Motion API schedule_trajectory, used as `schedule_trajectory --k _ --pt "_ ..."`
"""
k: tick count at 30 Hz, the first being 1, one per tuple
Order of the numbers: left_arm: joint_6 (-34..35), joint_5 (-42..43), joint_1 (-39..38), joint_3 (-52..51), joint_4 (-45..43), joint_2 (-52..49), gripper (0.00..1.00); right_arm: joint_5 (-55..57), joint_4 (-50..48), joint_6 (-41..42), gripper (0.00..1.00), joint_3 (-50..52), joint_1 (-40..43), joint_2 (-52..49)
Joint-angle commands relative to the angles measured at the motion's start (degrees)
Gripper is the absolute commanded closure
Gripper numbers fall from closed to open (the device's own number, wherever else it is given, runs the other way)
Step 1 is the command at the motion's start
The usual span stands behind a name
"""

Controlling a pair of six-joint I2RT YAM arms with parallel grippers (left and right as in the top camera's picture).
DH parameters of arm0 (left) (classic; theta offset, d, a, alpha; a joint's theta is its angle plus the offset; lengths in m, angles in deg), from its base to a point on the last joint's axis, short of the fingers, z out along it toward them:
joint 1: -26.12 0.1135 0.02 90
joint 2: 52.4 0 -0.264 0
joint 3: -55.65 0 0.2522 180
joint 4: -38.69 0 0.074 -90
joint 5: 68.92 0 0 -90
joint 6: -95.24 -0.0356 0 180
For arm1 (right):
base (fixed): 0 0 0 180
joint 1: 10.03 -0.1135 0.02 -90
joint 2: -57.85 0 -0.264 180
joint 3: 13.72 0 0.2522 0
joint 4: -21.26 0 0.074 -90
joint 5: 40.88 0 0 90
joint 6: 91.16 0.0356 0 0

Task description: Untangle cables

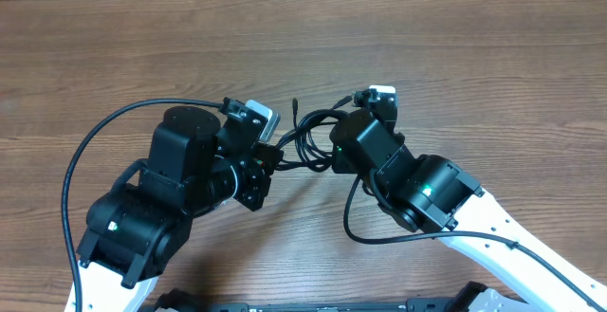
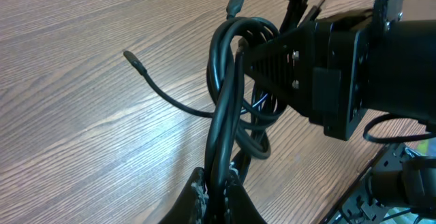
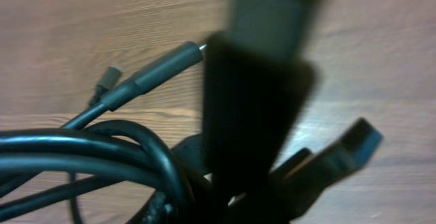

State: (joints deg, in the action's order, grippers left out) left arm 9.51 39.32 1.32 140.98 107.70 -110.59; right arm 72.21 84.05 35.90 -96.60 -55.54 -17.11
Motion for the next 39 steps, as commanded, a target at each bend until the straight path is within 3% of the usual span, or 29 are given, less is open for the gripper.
schedule_trajectory --k 1,6,7,8,9,10,19,29,39 --pt "0.0 -5.2 0.8 1.5 1.0 2.1 0.96 21.4 3.2 -12.4 0.77 0.9 2.5 -0.6" --pt "0.0 -5.2 0.8 1.5 1.1 2.1 0.96 36.4 4.3 -17.5 0.56 0.9 2.5 -0.6" --pt "0.0 -5.2 0.8 1.5 1.1 2.1 0.96 37.5 4.3 -17.7 0.41 0.9 2.5 -0.6" --pt "0.0 -5.2 0.8 1.5 1.1 2.1 0.96 37.3 4.3 -17.6 0.16 0.9 2.5 -0.6" --pt "0.0 -5.2 0.8 1.5 1.1 2.1 0.96 36.4 4.4 -17.6 0.04 0.9 2.5 -0.6" --pt "0.0 -5.2 0.8 1.5 1.1 2.1 0.96 34.4 4.6 -17.6 0.00 0.9 2.5 -0.6" --pt "0.0 -5.4 0.8 1.5 1.2 2.1 0.96 15.1 3.3 -14.1 0.00 0.9 2.5 -0.6" --pt "0.6 -5.3 0.8 1.5 2.1 2.1 0.94 2.3 4.2 -14.1 0.00 0.9 2.5 -0.6" --pt "2.2 -1.7 0.8 1.5 3.8 2.1 0.93 0.8 2.3 -21.1 0.00 0.9 3.1 -5.7"
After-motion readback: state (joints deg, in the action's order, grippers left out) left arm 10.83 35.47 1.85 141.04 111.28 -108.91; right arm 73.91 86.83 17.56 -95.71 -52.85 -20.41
